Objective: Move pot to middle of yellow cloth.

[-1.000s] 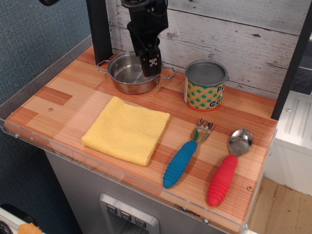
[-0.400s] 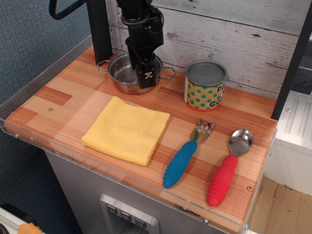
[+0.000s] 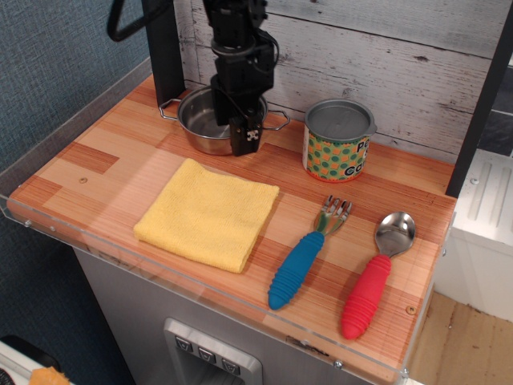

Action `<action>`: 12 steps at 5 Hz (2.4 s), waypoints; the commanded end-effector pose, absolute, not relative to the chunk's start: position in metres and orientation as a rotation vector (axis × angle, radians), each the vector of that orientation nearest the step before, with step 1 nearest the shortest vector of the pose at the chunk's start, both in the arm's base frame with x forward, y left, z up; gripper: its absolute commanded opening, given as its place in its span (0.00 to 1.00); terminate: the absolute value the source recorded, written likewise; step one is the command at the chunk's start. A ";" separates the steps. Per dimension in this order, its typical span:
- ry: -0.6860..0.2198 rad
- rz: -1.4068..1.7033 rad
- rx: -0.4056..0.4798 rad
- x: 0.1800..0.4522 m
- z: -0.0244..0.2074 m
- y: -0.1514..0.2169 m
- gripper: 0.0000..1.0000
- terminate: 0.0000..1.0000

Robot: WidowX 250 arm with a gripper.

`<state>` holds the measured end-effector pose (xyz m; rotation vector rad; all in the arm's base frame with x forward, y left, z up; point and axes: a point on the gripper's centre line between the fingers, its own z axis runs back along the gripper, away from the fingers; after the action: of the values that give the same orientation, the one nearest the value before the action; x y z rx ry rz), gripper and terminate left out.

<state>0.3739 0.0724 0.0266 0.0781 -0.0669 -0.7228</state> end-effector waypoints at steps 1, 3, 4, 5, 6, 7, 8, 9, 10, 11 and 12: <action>-0.072 -0.681 0.108 0.386 0.032 0.072 1.00 0.00; -0.079 -0.662 0.096 0.385 0.030 0.076 0.00 0.00; -0.065 -0.657 0.109 0.385 0.026 0.075 0.00 0.00; -0.078 -0.643 0.118 0.380 0.035 0.075 0.00 0.00; -0.127 -0.639 0.150 0.373 0.054 0.074 0.00 0.00; -0.159 -0.621 0.197 0.368 0.068 0.077 0.00 0.00; -0.178 -0.626 0.222 0.364 0.082 0.075 0.00 0.00; -0.168 -0.594 0.275 0.353 0.098 0.071 0.00 0.00; -0.172 -0.573 0.272 0.334 0.104 0.065 0.00 0.00; -0.182 -0.528 0.274 0.313 0.117 0.055 0.00 0.00; -0.200 -0.538 0.257 0.291 0.121 0.050 0.00 0.00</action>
<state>0.2833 0.0503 0.1067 0.2353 -0.1551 -0.5360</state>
